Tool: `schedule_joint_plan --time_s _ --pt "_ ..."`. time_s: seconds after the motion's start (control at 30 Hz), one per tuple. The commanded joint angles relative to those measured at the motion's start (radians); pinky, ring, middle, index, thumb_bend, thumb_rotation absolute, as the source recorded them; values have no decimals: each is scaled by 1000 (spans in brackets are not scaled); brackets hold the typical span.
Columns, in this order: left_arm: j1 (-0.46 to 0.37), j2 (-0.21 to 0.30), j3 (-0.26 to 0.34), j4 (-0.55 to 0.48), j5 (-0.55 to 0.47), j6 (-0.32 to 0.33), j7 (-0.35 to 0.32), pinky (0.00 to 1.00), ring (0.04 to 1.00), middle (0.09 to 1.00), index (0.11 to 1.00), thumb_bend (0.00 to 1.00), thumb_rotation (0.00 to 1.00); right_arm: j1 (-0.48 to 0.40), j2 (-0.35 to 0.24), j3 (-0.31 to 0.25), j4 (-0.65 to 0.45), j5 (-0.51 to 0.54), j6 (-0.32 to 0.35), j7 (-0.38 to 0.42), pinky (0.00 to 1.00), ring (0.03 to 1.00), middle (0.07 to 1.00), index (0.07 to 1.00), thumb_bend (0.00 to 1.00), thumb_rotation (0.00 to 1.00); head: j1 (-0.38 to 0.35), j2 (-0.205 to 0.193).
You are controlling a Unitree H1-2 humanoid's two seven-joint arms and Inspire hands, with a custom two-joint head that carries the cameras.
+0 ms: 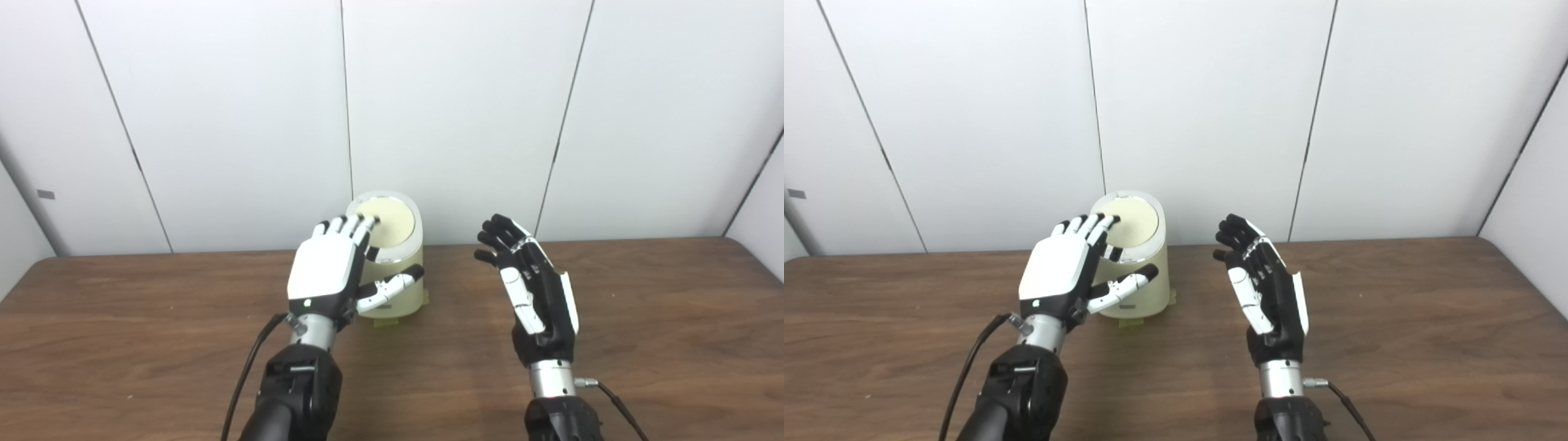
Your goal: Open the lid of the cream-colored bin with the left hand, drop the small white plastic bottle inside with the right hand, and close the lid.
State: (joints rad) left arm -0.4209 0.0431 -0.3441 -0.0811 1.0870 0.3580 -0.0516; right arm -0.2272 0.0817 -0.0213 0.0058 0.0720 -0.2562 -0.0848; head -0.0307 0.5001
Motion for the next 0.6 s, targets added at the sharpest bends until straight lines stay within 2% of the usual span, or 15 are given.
schedule_joint_plan --time_s 0.0,0.1,0.13,0.17,0.3,0.37,0.43,0.5,0.57 --pt "-58 8 5 -35 29 -29 64 1000 999 999 999 656 1000 -25 2 4 -29 -4 -18 11 691 776 780 761 292 579 -1 -2" --pt "-65 17 3 -30 48 -29 81 1000 1000 1000 1000 629 1000 -20 6 9 -40 -2 -7 13 686 770 769 746 271 566 -3 -2" --pt "-65 18 8 -31 38 -33 89 1000 1000 1000 1000 623 1000 -18 9 11 -47 -2 -1 12 685 769 767 744 266 562 -3 -2" --pt "-58 9 31 -37 -13 -56 114 1000 1000 1000 1000 612 1000 -15 11 12 -56 -1 6 11 678 763 761 736 258 543 -1 -1" --pt "-18 -44 159 -55 -319 -227 233 988 992 986 975 468 976 -11 11 13 -64 -4 13 10 669 753 753 731 252 511 -1 0" --pt "7 -68 227 -67 -519 -336 247 880 937 942 927 400 935 -12 3 14 -66 -5 13 16 673 757 758 737 265 535 3 2" --pt "43 -86 286 -99 -729 -418 222 788 874 883 872 321 895 -15 -6 13 -62 1 6 24 682 765 767 748 292 573 6 1" --pt "92 -88 317 -154 -842 -428 191 717 803 815 807 306 854 -19 -14 8 -48 14 -11 31 685 768 771 751 306 586 7 -2" --pt "138 -77 334 -197 -910 -424 166 694 771 780 773 323 832 -21 -16 2 -42 26 -31 32 680 761 769 748 296 581 10 -2"
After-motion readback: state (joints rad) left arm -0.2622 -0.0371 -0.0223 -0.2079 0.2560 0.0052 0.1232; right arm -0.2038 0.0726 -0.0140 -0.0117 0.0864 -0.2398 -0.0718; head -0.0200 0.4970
